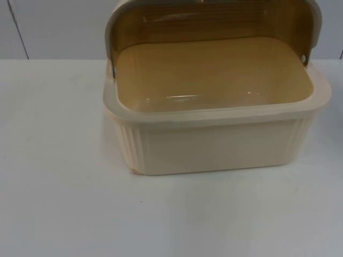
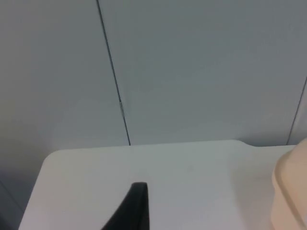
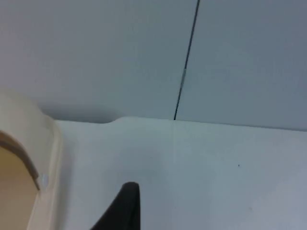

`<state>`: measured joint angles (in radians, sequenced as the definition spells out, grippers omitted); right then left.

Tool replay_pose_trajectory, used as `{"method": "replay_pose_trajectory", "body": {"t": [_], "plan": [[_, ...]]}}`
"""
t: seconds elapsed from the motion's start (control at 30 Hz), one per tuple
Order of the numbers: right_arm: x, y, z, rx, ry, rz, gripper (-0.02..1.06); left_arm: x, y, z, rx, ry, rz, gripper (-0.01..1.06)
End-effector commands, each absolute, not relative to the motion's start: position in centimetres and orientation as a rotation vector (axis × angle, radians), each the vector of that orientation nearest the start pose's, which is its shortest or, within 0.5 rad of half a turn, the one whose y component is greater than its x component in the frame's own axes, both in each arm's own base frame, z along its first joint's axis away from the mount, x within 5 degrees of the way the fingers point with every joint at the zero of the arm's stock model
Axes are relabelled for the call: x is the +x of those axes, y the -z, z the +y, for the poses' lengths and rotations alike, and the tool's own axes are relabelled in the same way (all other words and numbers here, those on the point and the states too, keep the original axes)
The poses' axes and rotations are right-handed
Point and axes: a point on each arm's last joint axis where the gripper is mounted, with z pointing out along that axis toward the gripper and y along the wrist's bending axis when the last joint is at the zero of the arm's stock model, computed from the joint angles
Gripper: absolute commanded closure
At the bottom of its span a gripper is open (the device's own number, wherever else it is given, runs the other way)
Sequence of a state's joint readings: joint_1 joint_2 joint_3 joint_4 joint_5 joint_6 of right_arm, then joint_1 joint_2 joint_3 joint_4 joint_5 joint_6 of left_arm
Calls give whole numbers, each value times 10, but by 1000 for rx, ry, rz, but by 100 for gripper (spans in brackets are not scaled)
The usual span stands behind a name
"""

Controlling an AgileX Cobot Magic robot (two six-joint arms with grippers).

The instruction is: Open the box lid with the left hand, place the block into the box with the right hand, then close the box lid with the left hand.

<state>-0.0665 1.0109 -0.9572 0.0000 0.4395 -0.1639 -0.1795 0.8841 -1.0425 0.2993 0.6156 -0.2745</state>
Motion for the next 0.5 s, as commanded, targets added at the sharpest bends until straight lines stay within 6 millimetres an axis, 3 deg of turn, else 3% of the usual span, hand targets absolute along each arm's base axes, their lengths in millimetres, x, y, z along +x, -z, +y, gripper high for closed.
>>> {"method": "replay_pose_trajectory", "body": {"t": [0.0,0.47], "plan": [[215,-379,-10,-140,166,1972,0,172,-418,-16,10,-7,1908,0],[206,-394,-8,11,55,1858,0,171,-417,-16,-8,6,1918,0]]}}
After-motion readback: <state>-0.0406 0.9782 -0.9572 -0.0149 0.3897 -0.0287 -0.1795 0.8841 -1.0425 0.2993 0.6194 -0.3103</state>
